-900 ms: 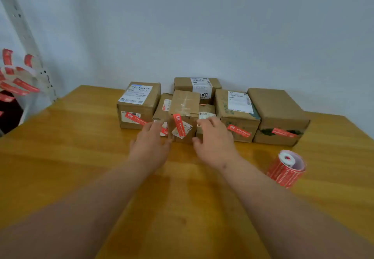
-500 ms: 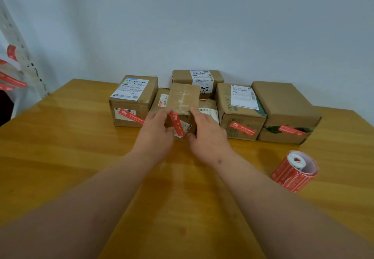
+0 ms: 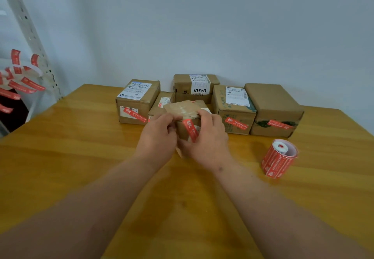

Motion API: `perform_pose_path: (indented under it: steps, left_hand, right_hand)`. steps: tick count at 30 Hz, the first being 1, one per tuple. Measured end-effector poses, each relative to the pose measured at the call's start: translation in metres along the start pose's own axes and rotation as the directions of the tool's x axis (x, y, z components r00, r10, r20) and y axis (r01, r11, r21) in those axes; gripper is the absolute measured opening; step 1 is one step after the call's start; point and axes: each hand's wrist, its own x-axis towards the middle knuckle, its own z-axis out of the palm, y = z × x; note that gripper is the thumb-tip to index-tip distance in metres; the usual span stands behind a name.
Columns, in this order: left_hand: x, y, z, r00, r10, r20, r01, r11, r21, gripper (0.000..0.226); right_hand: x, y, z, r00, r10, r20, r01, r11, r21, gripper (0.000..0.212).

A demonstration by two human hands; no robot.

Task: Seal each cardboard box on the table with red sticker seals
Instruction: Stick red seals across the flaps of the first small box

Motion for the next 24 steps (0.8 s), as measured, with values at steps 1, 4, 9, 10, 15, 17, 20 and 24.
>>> perform_pose_path:
  steps: [1,4,9,10,15,17,20,24]
  left_hand:
    - [-0.005,0.006,-0.002,1.0,0.016,0.009,-0.016,1.0,-0.021,0.033]
    - [-0.019,0.019,-0.007,0.997,0.074,0.025,-0.073,0.997,-0.029,0.032]
    - [-0.027,0.028,-0.027,0.988,0.143,0.051,-0.146,0.988,0.055,0.045]
    - [-0.026,0.029,-0.033,0.981,0.139,0.132,-0.15,0.986,0.075,0.059]
    - [-0.019,0.038,-0.056,0.832,0.067,0.551,-0.229,0.945,0.232,0.122]
    - [-0.02,0.04,-0.055,0.808,0.09,0.582,-0.23,0.958,0.171,0.127]
    - [-0.026,0.037,-0.047,0.865,0.09,0.494,-0.153,0.984,0.09,0.125]
    - [-0.034,0.032,-0.038,0.944,0.016,0.33,-0.069,0.986,0.151,0.125]
  right_hand:
    - [-0.006,-0.002,-0.001,1.0,0.012,-0.019,-0.012,1.0,0.008,0.099]
    - [-0.02,-0.005,-0.004,0.995,0.013,-0.094,-0.011,1.0,0.023,0.1]
    - [-0.036,-0.004,-0.025,0.993,-0.114,-0.041,0.118,0.984,0.132,0.093]
    - [-0.037,-0.005,-0.032,0.989,-0.145,0.001,0.144,0.979,0.147,0.094]
    - [-0.036,-0.016,-0.06,0.935,-0.245,0.256,0.233,0.97,0.076,0.088]
    - [-0.036,-0.021,-0.065,0.914,-0.268,0.304,0.264,0.963,0.054,0.086]
    - [-0.038,-0.023,-0.068,0.923,-0.253,0.289,0.241,0.967,0.077,0.083]
    - [-0.053,-0.018,-0.067,0.983,-0.178,-0.042,0.183,0.961,0.207,0.055]
